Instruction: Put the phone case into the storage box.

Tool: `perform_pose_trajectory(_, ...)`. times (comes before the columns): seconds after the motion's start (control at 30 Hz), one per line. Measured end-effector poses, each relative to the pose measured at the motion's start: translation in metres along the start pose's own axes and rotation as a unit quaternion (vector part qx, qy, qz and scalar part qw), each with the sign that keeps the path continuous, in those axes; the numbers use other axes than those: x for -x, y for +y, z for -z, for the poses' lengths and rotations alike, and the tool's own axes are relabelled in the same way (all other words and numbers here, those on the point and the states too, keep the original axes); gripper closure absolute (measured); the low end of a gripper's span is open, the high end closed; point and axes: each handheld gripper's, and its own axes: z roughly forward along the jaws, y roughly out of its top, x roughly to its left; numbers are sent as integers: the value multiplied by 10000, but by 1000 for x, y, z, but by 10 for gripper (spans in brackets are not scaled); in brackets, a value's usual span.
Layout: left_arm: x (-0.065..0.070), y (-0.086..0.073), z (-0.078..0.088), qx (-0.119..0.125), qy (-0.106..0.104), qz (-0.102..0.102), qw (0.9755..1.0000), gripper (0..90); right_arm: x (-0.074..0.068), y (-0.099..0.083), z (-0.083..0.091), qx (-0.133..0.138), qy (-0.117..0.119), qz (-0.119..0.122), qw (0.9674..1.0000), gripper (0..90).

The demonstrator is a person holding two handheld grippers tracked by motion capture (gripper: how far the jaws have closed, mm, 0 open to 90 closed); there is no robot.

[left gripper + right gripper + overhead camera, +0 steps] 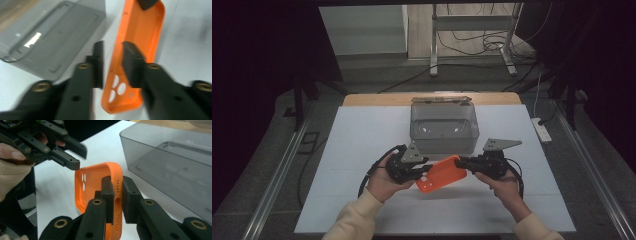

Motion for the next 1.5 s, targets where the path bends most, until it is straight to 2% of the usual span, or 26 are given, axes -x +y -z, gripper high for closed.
perform_pose_trajectory(0.13, -4, -1, 5, 175, 110, 232, 9995, 424, 0, 1, 3, 105, -8, 15, 9999, 808)
perform_pose_trajectory(0.2, -7, -2, 8, 252, 168, 360, 9989, 363, 1, 1, 5, 163, -24, 8, 9999, 808)
perform_pose_trajectory(0.33, -12, -6, 14, 416, 123, 619, 9971, 306, 1, 1, 8, 245, -52, 6, 9997, 808)
perform_pose_trajectory(0.47, -15, -11, 16, 417, 197, 788, 9958, 275, 2, 1, 10, 330, -173, -40, 9993, 808)
perform_pose_trajectory(0.6, -18, -16, 14, 379, 163, 913, 9950, 258, 3, 1, 12, 405, -167, -73, 9990, 808)
perform_pose_trajectory(1.0, -20, -24, 14, 378, 105, 896, 9952, 250, 3, 0, 16, 534, -171, -124, 9984, 807)
perform_pose_trajectory(1.1, -21, -27, 14, 356, 125, 929, 9950, 250, 2, 0, 17, 613, -134, -103, 9980, 806)
perform_pose_trajectory(1.5, -23, -32, 12, 391, 70, 1074, 9934, 244, 1, 0, 19, 629, -190, -46, 9978, 807)
